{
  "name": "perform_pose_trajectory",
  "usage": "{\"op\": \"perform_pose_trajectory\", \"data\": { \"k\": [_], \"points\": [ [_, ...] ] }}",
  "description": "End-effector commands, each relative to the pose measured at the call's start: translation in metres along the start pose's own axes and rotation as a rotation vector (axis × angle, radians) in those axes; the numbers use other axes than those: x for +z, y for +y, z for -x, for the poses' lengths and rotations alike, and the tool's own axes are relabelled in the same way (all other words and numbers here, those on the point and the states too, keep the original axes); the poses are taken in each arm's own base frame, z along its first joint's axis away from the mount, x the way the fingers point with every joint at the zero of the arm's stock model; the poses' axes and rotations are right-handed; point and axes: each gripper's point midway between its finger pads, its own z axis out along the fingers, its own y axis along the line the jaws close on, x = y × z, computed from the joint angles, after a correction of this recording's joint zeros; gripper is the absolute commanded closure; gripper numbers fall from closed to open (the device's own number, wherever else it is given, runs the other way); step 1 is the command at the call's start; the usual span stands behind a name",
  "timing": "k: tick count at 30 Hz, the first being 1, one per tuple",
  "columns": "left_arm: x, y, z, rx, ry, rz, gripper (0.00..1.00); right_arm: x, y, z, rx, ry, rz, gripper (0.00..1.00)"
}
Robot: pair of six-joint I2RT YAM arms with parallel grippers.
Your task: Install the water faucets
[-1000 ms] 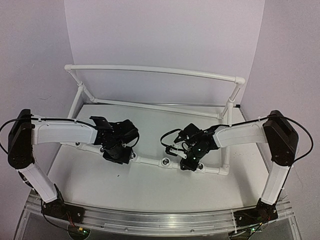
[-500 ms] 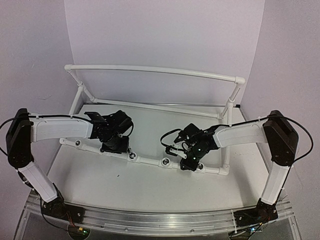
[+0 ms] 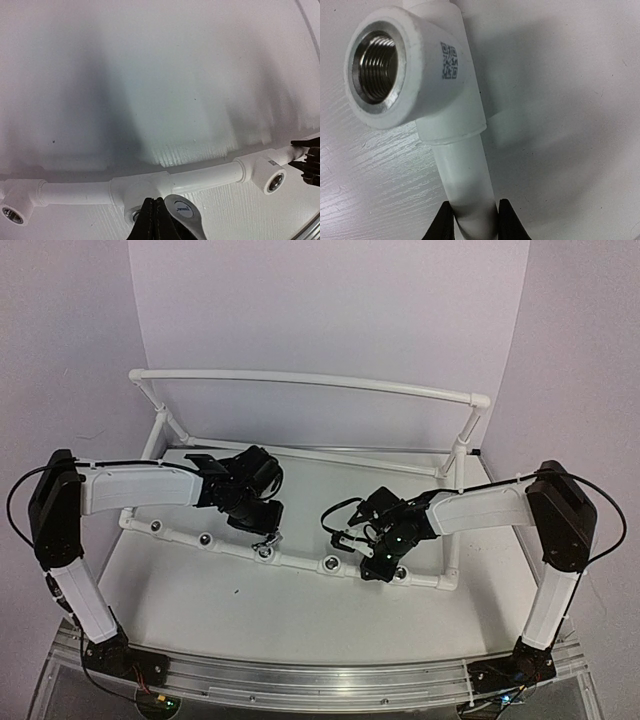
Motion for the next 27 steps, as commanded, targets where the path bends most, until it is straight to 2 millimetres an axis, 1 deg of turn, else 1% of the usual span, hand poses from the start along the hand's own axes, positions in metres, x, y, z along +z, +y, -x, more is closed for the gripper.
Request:
{"op": "perform_pose_trajectory", "data": {
  "k": [1,4,6,11,15,19,23,27],
  "points": [
    [-0.002,-0.035,0.008,0.130,0.009,-0.071,0.99,0.016,-0.003,-0.031,0.114,0.115,0.000,0.92],
    [0.002,-0.045,-0.003,0.175,0.047,-0.058,0.99,0.016,-0.003,-0.031,0.114,0.114,-0.001,0.92],
    [0.001,-0.047,-0.010,0.187,0.066,-0.048,0.99,0.015,-0.003,-0.031,0.114,0.113,-0.001,0.92],
    [-0.008,-0.045,-0.030,0.204,0.116,-0.016,0.99,0.014,-0.005,-0.030,0.123,0.107,0.005,0.92],
    [-0.016,-0.037,-0.048,0.203,0.161,0.016,0.99,0.015,-0.006,-0.030,0.126,0.108,0.006,0.92],
    [-0.023,-0.020,-0.064,0.193,0.201,0.070,0.99,0.015,-0.006,-0.031,0.125,0.109,0.006,0.92],
    [-0.032,-0.003,-0.073,0.187,0.221,0.131,0.99,0.016,-0.006,-0.031,0.125,0.113,0.004,0.92],
    [-0.039,0.012,-0.076,0.176,0.224,0.193,0.99,0.017,-0.007,-0.031,0.127,0.113,0.004,0.92]
  ]
}}
